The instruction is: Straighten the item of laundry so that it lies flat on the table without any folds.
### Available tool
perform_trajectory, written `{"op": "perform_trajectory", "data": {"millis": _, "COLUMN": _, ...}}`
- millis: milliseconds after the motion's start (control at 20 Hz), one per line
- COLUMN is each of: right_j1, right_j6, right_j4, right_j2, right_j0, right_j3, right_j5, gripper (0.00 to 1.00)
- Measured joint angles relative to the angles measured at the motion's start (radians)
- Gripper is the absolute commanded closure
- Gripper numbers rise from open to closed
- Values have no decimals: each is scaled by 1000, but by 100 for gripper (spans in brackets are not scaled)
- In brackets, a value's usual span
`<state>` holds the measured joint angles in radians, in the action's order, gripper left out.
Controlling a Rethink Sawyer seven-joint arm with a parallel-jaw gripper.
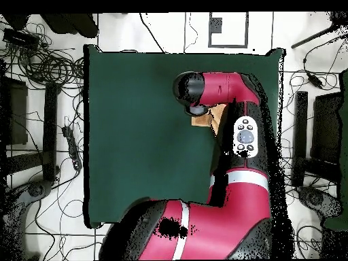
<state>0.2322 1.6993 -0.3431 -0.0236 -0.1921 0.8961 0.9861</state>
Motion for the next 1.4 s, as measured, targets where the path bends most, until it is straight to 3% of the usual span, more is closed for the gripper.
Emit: {"op": "perform_trajectory", "data": {"millis": 1400, "right_j1": -9, "right_j6": 0, "right_j4": -9, "right_j2": 0, "right_j0": -34, "right_j3": -15, "right_j5": -79, "gripper": 0}}
